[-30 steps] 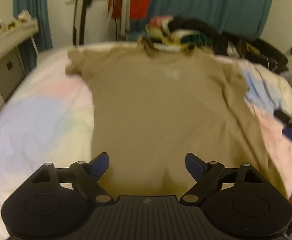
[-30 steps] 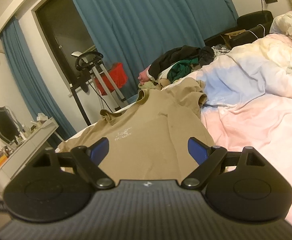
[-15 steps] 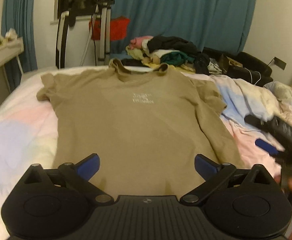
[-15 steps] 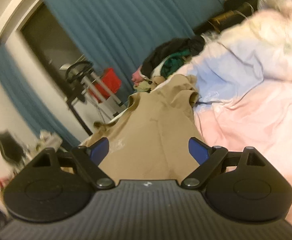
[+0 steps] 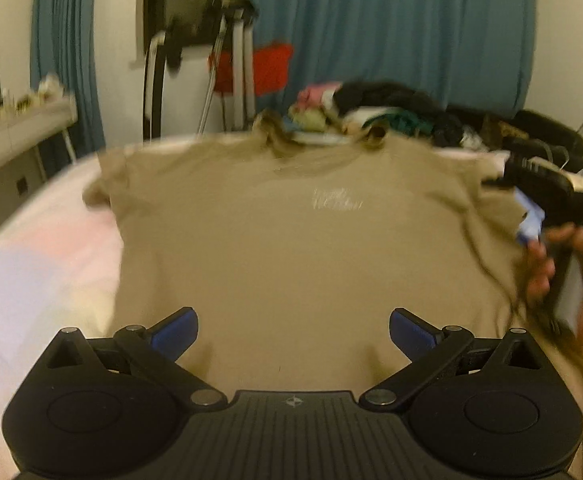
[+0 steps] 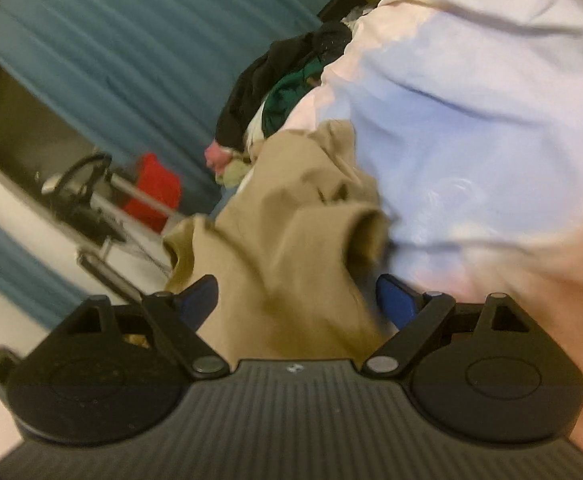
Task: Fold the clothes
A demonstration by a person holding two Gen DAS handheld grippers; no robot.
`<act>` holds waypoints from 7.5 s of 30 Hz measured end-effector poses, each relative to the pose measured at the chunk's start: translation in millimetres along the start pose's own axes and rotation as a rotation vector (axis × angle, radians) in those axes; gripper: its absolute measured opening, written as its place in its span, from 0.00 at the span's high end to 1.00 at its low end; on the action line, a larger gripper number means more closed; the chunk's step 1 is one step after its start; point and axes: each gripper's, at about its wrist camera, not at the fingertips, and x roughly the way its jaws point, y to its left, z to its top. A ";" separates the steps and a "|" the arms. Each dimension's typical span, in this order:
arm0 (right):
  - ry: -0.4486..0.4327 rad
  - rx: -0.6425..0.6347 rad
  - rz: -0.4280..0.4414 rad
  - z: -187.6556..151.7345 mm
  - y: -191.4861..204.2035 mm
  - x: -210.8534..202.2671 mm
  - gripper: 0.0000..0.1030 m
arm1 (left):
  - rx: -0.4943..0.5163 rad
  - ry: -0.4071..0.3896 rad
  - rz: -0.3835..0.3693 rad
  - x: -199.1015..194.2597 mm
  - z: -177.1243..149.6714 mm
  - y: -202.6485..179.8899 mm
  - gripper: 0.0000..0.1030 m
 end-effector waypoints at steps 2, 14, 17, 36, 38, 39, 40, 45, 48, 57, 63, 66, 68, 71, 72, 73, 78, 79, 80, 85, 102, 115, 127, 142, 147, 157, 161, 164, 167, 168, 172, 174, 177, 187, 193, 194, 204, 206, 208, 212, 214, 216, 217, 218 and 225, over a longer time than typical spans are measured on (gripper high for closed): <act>-0.026 0.029 0.040 7.5 0.6 19.2 0.13 | -0.052 0.038 -0.015 15.3 0.1 8.2 0.00; -0.114 -0.100 -0.138 60.2 38.5 50.2 0.87 | -0.149 0.089 -0.019 54.5 0.5 26.7 0.00; -0.184 -0.228 -0.161 68.1 62.7 30.6 0.88 | -0.169 0.096 -0.019 51.6 3.2 30.3 0.00; -0.086 -1.381 -0.250 -183.3 247.6 86.2 0.86 | -0.342 -0.053 0.130 15.9 28.4 106.2 0.00; -0.026 -1.333 -0.240 -190.7 244.4 90.2 0.84 | -0.353 -0.034 0.133 19.1 26.4 112.2 0.00; 0.003 -1.297 -0.231 -189.1 244.0 90.1 0.76 | -0.361 -0.022 0.126 20.5 26.3 114.1 0.00; 0.032 -1.256 -0.215 -185.3 242.8 86.7 0.69 | -0.371 -0.015 0.116 21.3 26.5 115.9 0.00; 0.003 -1.082 -0.111 -163.9 243.5 25.6 0.09 | -0.371 -0.032 0.088 13.1 26.7 114.1 0.00; -0.022 -1.015 -0.070 -149.2 238.8 -24.6 0.09 | -0.372 -0.046 0.087 4.0 24.5 111.9 0.00; -0.049 -0.828 0.013 -129.5 202.0 -176.1 0.09 | -0.305 -0.063 0.081 -33.9 16.8 92.8 0.00; -0.010 -0.797 0.033 -139.1 165.8 -245.3 0.09 | -0.249 -0.050 0.032 -63.9 5.3 75.8 0.00; 0.011 -0.754 0.043 -138.5 148.4 -265.6 0.09 | -0.210 -0.039 0.012 -75.8 -0.5 65.8 0.00; 0.015 -0.711 0.053 -137.5 137.8 -276.0 0.09 | -0.191 -0.024 -0.001 -80.9 -4.2 60.0 0.00; 0.017 -0.671 0.059 -135.5 129.2 -284.6 0.09 | -0.182 0.012 -0.017 -83.0 -9.8 53.9 0.00; 0.015 -0.664 0.061 -134.6 127.1 -287.4 0.09 | -0.183 0.029 -0.023 -82.4 -11.9 52.4 0.00; 0.014 -0.655 0.063 -133.3 124.9 -289.8 0.09 | -0.191 0.046 -0.032 -81.5 -14.0 51.4 0.00; 0.015 -0.589 0.072 -121.4 112.6 -295.6 0.09 | -0.240 0.106 -0.099 -75.0 -22.5 44.4 0.01; 0.018 -0.573 0.073 -118.7 109.8 -296.3 0.09 | -0.246 0.110 -0.116 -73.3 -23.6 41.9 0.01; 0.024 -0.553 0.071 -115.4 105.9 -295.6 0.09 | -0.251 0.113 -0.135 -71.4 -24.6 39.3 0.01; 0.027 -0.479 0.051 -98.2 89.9 -293.8 0.09 | -0.268 0.157 -0.233 -49.7 -28.8 20.7 0.05; 0.057 -0.196 0.063 -56.4 33.6 -278.3 0.09 | -0.326 0.336 -0.721 30.6 -50.2 -52.7 0.38; 0.073 -0.195 0.075 -56.1 30.3 -269.2 0.09 | -0.366 0.583 -0.888 31.8 -90.3 -69.6 0.53; 0.047 -0.226 0.012 -54.0 28.8 -274.3 0.09 | -0.331 0.544 -0.822 -3.0 -85.3 -59.3 0.97; 0.059 -0.389 -0.048 -73.6 48.4 -273.7 0.09 | -0.292 0.549 -0.534 -15.0 -87.3 -34.3 0.88; 0.051 -0.442 -0.050 -80.2 55.7 -269.1 0.09 | -0.345 0.498 -0.490 3.8 -45.6 -20.7 0.36; 0.059 -0.407 -0.022 -78.1 50.8 -239.0 0.09 | -0.443 0.237 -0.259 123.2 62.7 1.4 0.25; 0.052 -0.432 -0.034 -79.5 46.6 -222.6 0.09 | -0.488 0.155 -0.159 183.5 91.8 1.0 0.23; 0.060 -0.416 -0.043 -78.7 38.8 -206.7 0.09 | -0.454 0.078 -0.124 208.7 110.3 -3.1 0.20; 0.070 -0.399 -0.048 -78.2 30.9 -190.3 0.09 | -0.367 0.025 -0.084 225.7 126.5 -15.5 0.27; 0.073 -0.397 -0.048 -78.5 29.2 -185.8 0.09 | -0.348 0.021 -0.080 230.6 130.0 -17.4 0.33; 0.082 -0.402 -0.045 -82.6 26.1 -170.5 0.09 | -0.304 0.037 -0.065 242.4 142.6 -16.9 0.86; 0.086 -0.414 -0.041 -86.2 27.2 -165.9 0.09 | -0.299 0.046 -0.077 242.1 152.0 -9.5 0.89; 0.089 -0.439 -0.041 -91.3 31.1 -163.7 0.09 | -0.288 -0.012 -0.054 227.7 167.9 1.9 0.90; 0.070 -0.481 -0.024 -98.9 41.3 -170.8 0.09 | -0.178 0.054 0.076 196.5 151.5 25.4 0.42; 0.063 -0.503 0.000 -103.4 48.6 -179.6 0.09 | -0.092 0.068 -0.011 101.8 113.5 26.2 0.30; 0.060 -0.509 0.007 -104.5 50.6 -184.2 0.09 | -0.092 0.066 -0.028 82.3 105.3 26.8 0.30; 0.021 -0.567 0.072 -116.2 70.5 -230.2 0.09 | -0.086 0.052 -0.074 -67.0 40.0 12.2 0.20; 0.013 -0.574 0.077 -118.5 72.5 -239.5 0.09 | -0.073 0.042 -0.096 -84.2 28.0 8.7 0.20; 0.005 -0.580 0.077 -120.8 73.3 -248.7 0.09 | -0.053 0.039 -0.124 -93.8 22.2 5.7 0.15; -0.013 -0.598 0.078 -125.8 76.9 -264.2 0.10 | -0.006 0.030 -0.174 -110.1 15.1 0.4 0.10; -0.020 -0.602 0.091 -127.5 79.6 -267.2 0.11 | 0.026 0.008 -0.184 -117.9 16.1 -1.4 0.02; -0.012 -0.619 0.096 -129.9 82.6 -266.4 0.21 | 0.048 -0.021 -0.185 -124.0 17.8 -1.3 0.00; -0.006 -0.630 0.096 -131.4 84.2 -265.1 0.23 | 0.058 -0.029 -0.185 -125.5 19.2 -0.6 0.00; 0.003 -0.643 0.095 -132.9 86.0 -263.2 0.27 | 0.067 -0.038 -0.181 -125.9 20.3 0.8 0.00; 0.093 -0.593 0.111 -115.9 107.0 -198.9 0.46 | -0.127 -0.071 -0.196 -108.5 20.5 35.2 0.00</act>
